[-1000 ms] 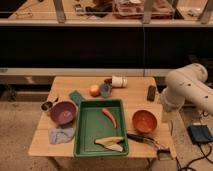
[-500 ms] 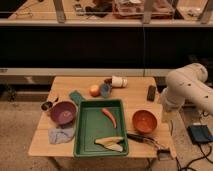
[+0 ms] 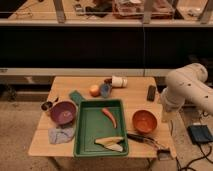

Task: Place brush in red bowl

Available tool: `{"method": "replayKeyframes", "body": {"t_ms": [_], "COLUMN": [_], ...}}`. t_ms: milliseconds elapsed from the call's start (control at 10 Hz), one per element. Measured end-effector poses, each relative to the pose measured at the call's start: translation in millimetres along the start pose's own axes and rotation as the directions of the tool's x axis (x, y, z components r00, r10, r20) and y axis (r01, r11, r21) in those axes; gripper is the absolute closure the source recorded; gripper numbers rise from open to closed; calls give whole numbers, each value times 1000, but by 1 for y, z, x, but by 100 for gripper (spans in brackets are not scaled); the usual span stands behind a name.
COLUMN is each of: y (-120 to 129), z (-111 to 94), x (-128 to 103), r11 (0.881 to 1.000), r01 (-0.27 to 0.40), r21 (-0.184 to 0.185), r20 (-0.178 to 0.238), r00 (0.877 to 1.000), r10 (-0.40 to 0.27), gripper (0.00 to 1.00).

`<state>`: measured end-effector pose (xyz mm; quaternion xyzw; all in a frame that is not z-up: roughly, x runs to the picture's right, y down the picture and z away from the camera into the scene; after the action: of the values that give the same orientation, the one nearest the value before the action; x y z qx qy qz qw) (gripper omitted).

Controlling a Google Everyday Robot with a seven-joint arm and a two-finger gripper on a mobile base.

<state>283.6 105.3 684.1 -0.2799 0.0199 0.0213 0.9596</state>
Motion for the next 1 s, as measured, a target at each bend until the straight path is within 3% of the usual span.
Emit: {"method": "replayKeyframes", "body": {"t_ms": [400,500,800,1000], "y": [-1,3,42,65], "z": [0,2,-3,-2], "x": [0,2,13,32], "r11": [1000,1000,998,993], "r01": [-2,-12,-47,-96], "r21": [0,-15,-44,-69], "r20": [2,14,66,101], "r00": [1000,1000,997,990], "r10": [2,12,49,103], "gripper": [35,35,35,35]}}
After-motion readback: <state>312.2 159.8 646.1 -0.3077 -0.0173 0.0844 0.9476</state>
